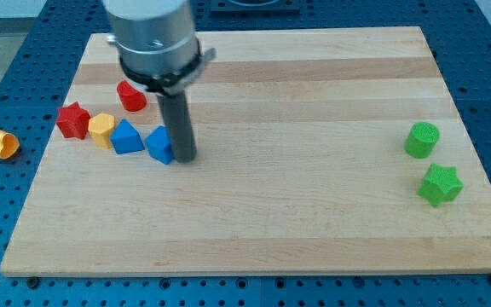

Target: Push green circle left a bit and up

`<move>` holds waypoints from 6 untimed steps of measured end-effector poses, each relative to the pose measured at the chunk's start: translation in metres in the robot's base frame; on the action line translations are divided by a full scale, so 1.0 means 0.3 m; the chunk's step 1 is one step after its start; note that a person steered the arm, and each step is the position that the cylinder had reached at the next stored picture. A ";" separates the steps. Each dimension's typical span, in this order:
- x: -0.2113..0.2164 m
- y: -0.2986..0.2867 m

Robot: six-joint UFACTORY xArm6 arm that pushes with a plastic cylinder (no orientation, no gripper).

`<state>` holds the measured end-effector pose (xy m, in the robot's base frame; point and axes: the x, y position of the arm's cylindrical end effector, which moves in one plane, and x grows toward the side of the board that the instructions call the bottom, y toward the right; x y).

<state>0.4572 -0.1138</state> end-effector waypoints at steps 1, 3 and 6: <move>-0.075 -0.066; -0.249 0.741; -0.021 1.438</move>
